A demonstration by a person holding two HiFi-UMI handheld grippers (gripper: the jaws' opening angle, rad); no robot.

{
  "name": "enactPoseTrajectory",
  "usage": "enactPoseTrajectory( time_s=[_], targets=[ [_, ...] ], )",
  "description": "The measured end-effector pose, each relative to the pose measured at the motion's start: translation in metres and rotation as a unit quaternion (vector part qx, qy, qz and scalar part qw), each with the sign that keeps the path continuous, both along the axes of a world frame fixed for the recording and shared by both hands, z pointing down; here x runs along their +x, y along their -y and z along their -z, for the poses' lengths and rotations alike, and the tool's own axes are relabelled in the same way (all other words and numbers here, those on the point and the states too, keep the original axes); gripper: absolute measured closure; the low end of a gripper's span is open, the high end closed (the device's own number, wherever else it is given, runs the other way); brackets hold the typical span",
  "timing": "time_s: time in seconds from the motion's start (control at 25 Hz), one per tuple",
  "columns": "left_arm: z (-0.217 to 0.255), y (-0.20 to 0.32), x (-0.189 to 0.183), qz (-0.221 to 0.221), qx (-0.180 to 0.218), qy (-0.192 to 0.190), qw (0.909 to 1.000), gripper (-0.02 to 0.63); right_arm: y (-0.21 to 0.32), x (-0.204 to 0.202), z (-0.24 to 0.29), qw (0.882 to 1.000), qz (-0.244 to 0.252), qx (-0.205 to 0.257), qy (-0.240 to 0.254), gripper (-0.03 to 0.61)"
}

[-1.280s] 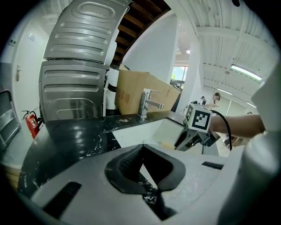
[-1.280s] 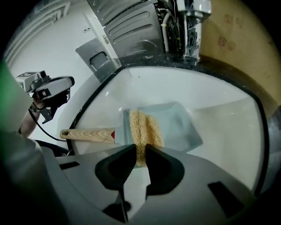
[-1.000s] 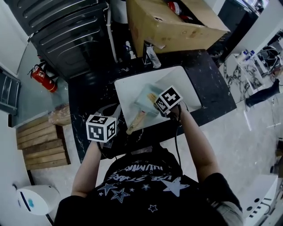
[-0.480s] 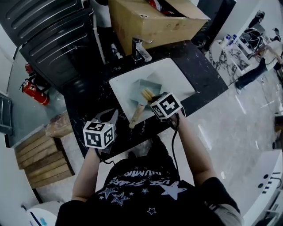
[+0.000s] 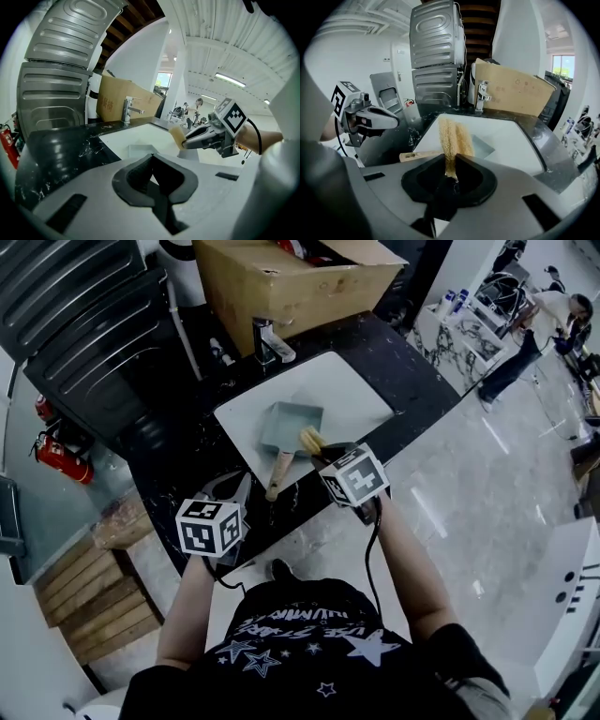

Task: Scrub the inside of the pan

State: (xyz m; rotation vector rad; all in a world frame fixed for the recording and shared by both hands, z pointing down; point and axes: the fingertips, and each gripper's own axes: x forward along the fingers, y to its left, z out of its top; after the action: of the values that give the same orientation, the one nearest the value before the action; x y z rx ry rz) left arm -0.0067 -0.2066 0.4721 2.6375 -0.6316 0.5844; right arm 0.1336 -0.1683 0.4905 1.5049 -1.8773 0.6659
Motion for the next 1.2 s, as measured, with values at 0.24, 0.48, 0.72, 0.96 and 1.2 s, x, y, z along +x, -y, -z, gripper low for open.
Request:
enactPoseTrajectory(
  time_s=[0.24,0.48,0.72,0.96,1.2],
  targets=[
    [0.005,-0.030,-0.006,0.005,-0.003,-0.010,0.9999,0.606,-0.032,0.001,0.006,0.999,-0.021,0.025,-0.002,0.511],
    [0.011,-0.081,-0.021,-0.002,0.001,-0.010,1.0000,0.605,-0.091,-0.012,0.020,0.998,-0.045,0.040,0.003,0.511],
    [0.013,-0.132,-0.043,-0.009,0.006,-0.007,0.9999,0.606,-0.150,-0.034,0.019,0.997,-0.066,0.047,0.018,0.511],
    [0.017,-0.175,-0.069,-0.011,0.010,-0.007,0.9999,0.605,-0.190,-0.062,0.022,0.996,-0.067,0.055,0.023,0.511],
    [0.020,-0.210,-0.090,-0.007,0.015,-0.008,0.9998,0.606,-0.221,-0.085,0.021,0.996,-0.058,0.060,0.024,0.512]
  ],
)
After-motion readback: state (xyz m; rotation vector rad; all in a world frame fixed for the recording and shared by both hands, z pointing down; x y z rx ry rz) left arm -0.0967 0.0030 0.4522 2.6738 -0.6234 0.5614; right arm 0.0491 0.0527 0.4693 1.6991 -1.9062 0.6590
